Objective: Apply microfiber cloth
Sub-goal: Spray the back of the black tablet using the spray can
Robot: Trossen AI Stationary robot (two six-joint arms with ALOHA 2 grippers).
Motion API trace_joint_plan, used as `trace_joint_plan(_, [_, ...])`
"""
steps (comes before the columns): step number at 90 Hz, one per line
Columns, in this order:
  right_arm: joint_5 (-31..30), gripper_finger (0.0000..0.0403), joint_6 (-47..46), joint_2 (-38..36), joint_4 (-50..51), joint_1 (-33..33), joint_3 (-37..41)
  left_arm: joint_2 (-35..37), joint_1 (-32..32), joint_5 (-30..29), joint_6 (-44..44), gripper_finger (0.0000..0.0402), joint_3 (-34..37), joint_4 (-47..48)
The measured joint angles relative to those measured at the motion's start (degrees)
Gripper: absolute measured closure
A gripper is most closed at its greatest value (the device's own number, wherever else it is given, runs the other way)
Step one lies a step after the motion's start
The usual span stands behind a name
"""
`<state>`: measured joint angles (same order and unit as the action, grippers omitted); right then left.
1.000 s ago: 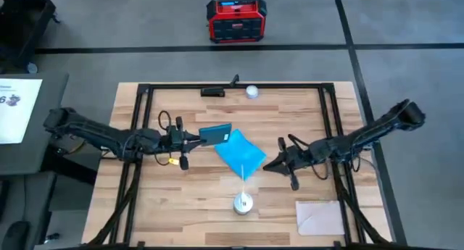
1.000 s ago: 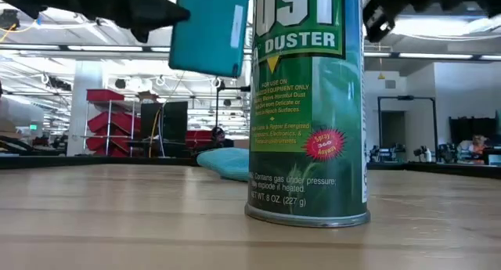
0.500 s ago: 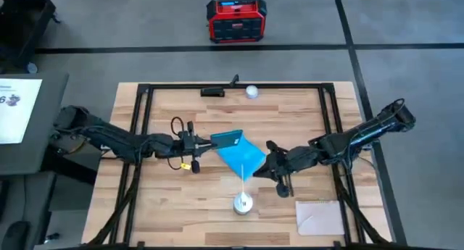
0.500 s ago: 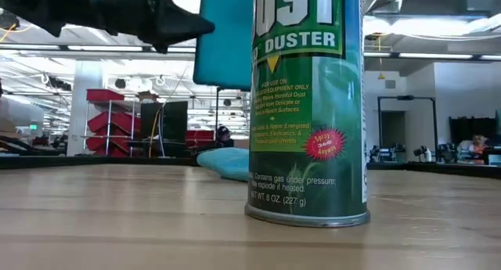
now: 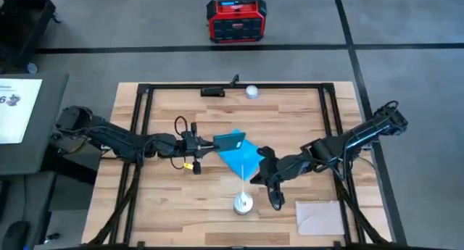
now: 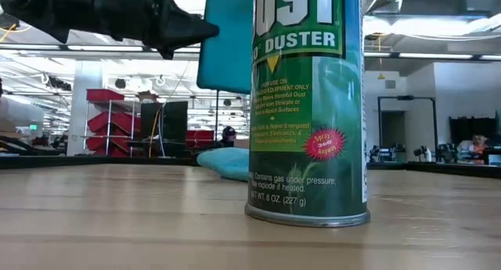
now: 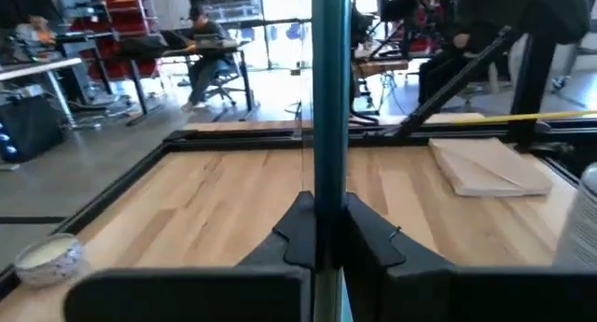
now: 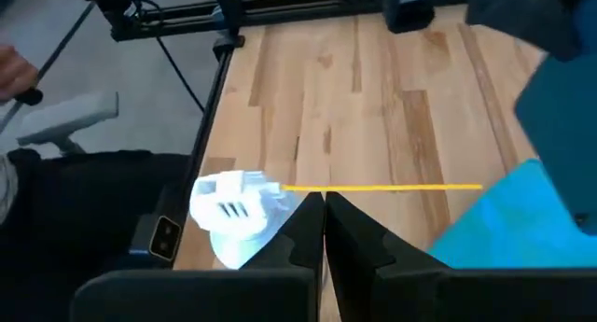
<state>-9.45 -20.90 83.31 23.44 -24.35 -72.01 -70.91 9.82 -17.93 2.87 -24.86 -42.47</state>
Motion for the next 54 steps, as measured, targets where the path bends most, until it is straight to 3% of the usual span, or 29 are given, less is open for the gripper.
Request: trace_joint_plan(54, [0.49, 0.0403, -2.74, 2.32, 2.47, -2.34, -4.26, -12.53, -3.48, 7.04, -1.15, 0.0397, -3.41, -9.99])
